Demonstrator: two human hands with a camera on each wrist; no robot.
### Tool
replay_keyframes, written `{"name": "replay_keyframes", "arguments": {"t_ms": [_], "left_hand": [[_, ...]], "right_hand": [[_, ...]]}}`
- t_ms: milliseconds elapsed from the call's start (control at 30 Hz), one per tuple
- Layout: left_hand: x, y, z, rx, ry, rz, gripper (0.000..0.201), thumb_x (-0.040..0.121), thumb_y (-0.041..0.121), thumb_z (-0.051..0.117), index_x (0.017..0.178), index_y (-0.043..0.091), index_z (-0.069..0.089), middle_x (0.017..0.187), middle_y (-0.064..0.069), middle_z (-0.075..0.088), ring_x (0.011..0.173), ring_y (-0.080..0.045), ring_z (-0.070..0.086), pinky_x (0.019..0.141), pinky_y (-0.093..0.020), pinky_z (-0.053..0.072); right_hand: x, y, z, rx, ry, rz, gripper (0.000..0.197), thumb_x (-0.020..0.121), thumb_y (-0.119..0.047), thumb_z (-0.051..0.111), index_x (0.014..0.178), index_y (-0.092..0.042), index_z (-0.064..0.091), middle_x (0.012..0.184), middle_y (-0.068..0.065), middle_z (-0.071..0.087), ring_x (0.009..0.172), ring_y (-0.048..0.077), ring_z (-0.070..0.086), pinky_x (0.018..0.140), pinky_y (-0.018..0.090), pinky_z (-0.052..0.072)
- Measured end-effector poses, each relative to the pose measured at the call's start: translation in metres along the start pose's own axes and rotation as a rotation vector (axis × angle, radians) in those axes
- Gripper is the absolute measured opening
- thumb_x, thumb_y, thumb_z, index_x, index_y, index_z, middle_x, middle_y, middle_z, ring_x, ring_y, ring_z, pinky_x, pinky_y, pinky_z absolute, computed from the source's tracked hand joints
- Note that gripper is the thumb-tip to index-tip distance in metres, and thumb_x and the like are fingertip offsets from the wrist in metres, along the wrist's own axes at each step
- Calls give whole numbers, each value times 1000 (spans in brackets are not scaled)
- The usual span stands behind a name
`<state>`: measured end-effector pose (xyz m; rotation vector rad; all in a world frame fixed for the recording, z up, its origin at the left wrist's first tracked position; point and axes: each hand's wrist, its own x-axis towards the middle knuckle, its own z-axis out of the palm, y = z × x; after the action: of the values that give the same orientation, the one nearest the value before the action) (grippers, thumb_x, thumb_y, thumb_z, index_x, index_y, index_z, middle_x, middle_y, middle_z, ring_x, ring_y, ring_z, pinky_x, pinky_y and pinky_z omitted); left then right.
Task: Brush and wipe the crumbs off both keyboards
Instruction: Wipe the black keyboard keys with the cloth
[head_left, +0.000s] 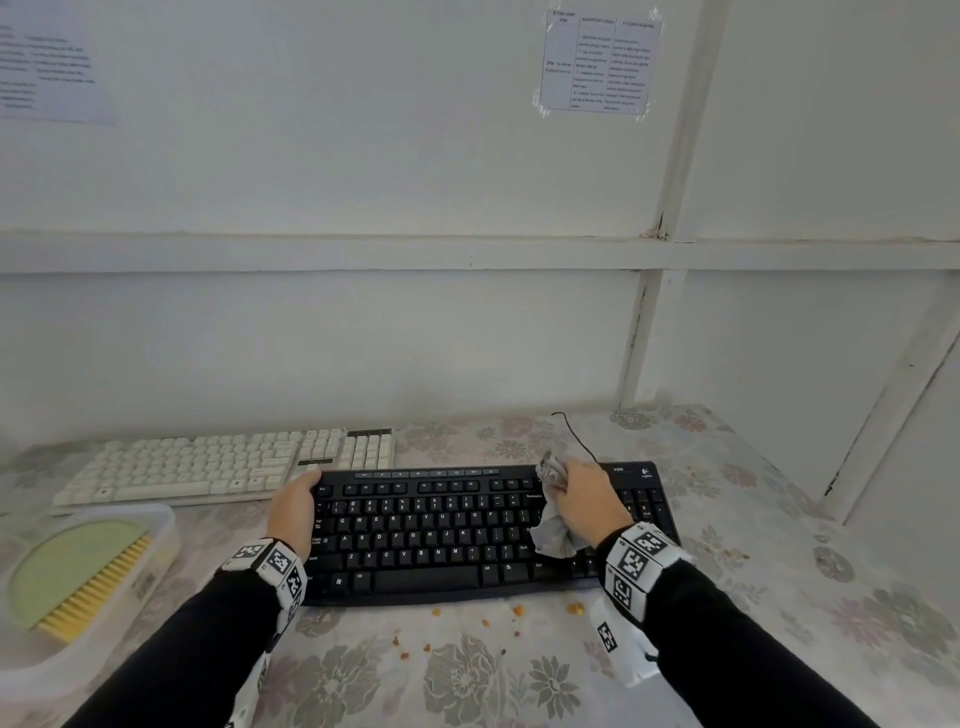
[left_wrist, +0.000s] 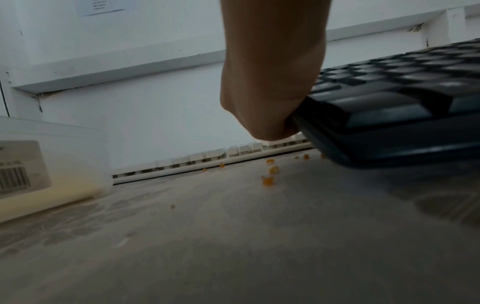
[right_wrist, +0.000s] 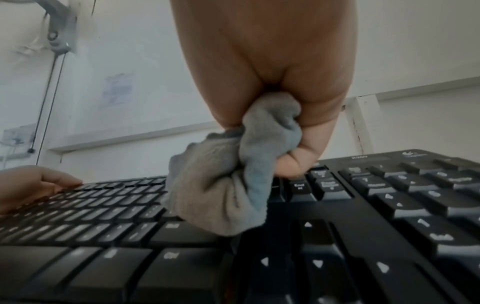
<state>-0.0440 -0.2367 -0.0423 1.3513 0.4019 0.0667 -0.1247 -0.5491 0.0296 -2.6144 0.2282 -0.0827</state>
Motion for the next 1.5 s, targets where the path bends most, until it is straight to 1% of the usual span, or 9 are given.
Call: {"name": "replay_keyframes", "arguments": {"t_ms": [100, 200, 333, 500, 667, 767, 967, 1200, 1500], "left_hand": [[0, 0, 1, -3, 5, 7, 27, 96, 21, 44, 99, 4, 66, 88, -12, 65, 79, -25, 61, 71, -33, 48], [-2, 1, 3, -6, 15, 13, 26, 96, 18, 44, 99, 3, 64, 86, -11, 64, 77, -23, 60, 67, -32, 47], [-1, 0, 2, -9, 36, 5, 27, 96, 20, 45, 97, 3, 65, 88, -12, 64, 78, -24, 61, 68, -32, 47], [-6, 4, 4, -6, 45, -5, 26, 97, 20, 44, 85, 8, 64, 82, -10, 63, 76, -25, 60, 67, -32, 46], [-7, 5, 4, 15, 43, -5, 26, 95, 22, 46, 86, 14, 69, 84, -10, 66, 78, -26, 61, 84, -41, 48], [-9, 7, 3, 25, 50, -7, 26, 94, 23, 47, 87, 14, 70, 87, -11, 67, 84, -29, 62, 90, -45, 47], [-12, 9, 6, 30, 56, 16, 26, 96, 20, 45, 84, 12, 67, 84, -10, 65, 79, -24, 60, 78, -35, 47], [-13, 9, 7, 37, 81, 37, 25, 96, 18, 45, 82, 11, 65, 82, -8, 63, 75, -20, 59, 76, -33, 46], [-17, 11, 8, 86, 91, 38, 27, 96, 17, 46, 76, 11, 63, 78, -7, 62, 75, -22, 57, 74, -32, 44]], "right_hand": [[-4, 2, 6, -92, -50, 44, 9, 95, -18, 42, 95, -14, 50, 114, 16, 49, 97, 27, 51, 80, 29, 41], [-17, 9, 12, -132, -101, 82, 32, 92, -16, 43, 64, -22, 29, 97, 9, 48, 84, 21, 49, 78, 29, 45], [-30, 16, 13, -161, -202, 119, 27, 93, -19, 43, 66, -18, 38, 101, 9, 56, 81, 19, 50, 69, 23, 41], [-43, 13, -3, -321, -420, 151, 36, 93, -28, 43, 116, -2, 55, 115, 15, 56, 100, 23, 58, 68, 21, 41], [-20, 20, -19, -31, -97, 100, 10, 90, -18, 47, 82, -14, 52, 91, 7, 54, 78, 18, 52, 69, 25, 39], [-4, 24, -22, 50, 140, 18, 13, 94, -23, 48, 97, -10, 51, 101, 11, 50, 76, 21, 47, 71, 27, 39], [3, 30, -7, -66, 77, 78, 29, 96, -30, 43, 112, -6, 44, 116, 16, 44, 95, 33, 55, 81, 37, 47], [-26, 45, 6, -167, -117, 136, 29, 88, -17, 50, 67, -20, 31, 83, -1, 47, 83, 21, 51, 71, 26, 41], [-33, 22, -16, -24, -154, 46, 25, 88, -21, 46, 64, -25, 42, 73, -1, 52, 76, 20, 54, 64, 24, 40]]}}
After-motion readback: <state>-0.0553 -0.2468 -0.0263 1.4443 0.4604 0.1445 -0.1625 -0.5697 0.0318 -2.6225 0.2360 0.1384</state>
